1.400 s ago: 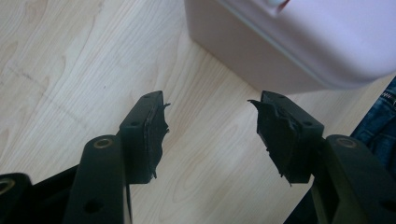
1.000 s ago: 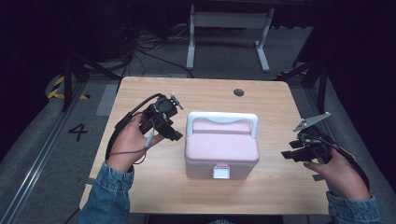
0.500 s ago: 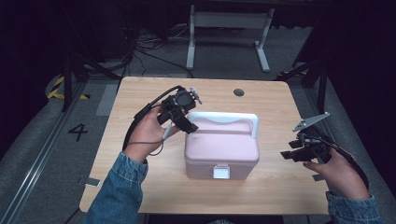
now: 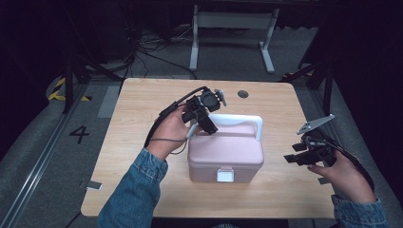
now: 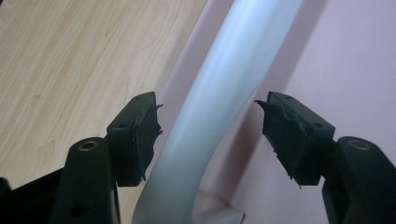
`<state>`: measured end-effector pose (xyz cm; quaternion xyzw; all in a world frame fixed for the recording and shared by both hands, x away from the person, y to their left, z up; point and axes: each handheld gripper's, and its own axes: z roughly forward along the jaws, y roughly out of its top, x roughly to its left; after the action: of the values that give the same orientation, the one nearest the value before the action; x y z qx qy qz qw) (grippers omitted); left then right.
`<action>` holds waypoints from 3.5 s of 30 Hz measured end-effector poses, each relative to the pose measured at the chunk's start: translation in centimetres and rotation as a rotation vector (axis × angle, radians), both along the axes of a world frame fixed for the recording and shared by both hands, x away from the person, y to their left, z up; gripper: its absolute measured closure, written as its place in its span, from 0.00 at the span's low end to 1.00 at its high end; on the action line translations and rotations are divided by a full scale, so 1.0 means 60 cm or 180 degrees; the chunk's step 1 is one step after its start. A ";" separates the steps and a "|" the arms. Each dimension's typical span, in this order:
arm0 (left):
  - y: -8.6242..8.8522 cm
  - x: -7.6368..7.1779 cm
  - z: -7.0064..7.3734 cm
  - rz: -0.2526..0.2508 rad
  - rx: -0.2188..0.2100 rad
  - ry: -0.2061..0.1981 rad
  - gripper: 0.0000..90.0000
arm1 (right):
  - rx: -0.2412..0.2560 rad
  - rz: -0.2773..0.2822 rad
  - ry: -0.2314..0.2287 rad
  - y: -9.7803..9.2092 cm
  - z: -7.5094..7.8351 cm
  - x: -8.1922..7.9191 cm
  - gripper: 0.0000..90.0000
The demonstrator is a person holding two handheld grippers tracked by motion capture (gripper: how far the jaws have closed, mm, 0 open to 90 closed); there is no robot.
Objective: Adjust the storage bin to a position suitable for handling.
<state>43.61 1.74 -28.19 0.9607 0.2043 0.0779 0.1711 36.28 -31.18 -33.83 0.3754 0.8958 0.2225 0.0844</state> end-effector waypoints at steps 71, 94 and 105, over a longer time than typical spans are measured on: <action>0.033 0.039 0.084 0.0090 -0.0156 -0.0142 0.67 | 0.0504 0.0473 -0.0443 0.007 0.030 -0.022 0.65; 0.033 0.040 0.082 0.0099 -0.0154 -0.0129 0.67 | 0.1792 0.0722 -0.1122 0.080 -0.015 -0.022 1.00; 0.035 0.039 0.081 0.0156 -0.0178 -0.0085 0.56 | 0.1960 0.0615 -0.1183 0.067 -0.017 -0.017 1.00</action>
<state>45.94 3.87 -23.35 0.9491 0.2276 0.0892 0.1986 35.24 -27.15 -34.83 0.2501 0.7877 0.5527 0.1073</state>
